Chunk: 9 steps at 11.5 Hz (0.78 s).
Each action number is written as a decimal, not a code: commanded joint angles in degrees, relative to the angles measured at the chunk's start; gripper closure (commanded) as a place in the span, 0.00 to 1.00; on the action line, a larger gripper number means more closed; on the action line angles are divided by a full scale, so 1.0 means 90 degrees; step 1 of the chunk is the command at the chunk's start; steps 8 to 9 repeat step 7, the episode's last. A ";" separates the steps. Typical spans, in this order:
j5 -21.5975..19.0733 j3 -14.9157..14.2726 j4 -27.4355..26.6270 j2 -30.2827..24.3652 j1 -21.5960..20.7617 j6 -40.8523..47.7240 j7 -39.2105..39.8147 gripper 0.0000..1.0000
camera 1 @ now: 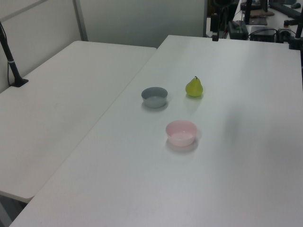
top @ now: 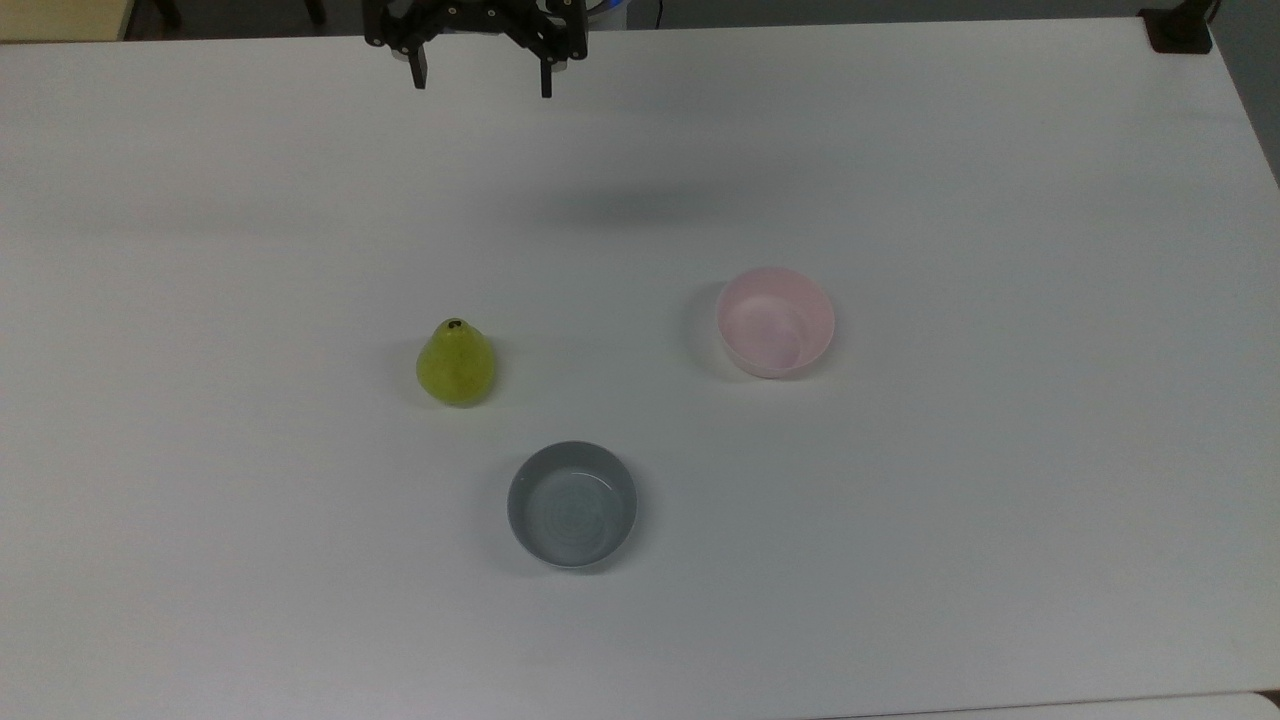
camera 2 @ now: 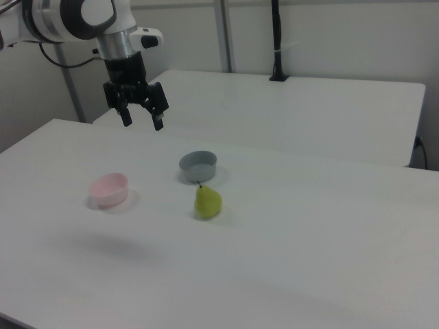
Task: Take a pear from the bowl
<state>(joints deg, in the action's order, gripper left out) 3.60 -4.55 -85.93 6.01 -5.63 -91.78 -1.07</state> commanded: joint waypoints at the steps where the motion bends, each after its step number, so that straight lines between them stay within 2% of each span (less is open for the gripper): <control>1: -0.0019 -0.0042 -0.0296 -0.0325 -0.0107 0.0100 -0.0291 0.00; 9: -0.0009 -0.0042 -0.0296 -0.0326 -0.0107 0.0130 -0.0301 0.00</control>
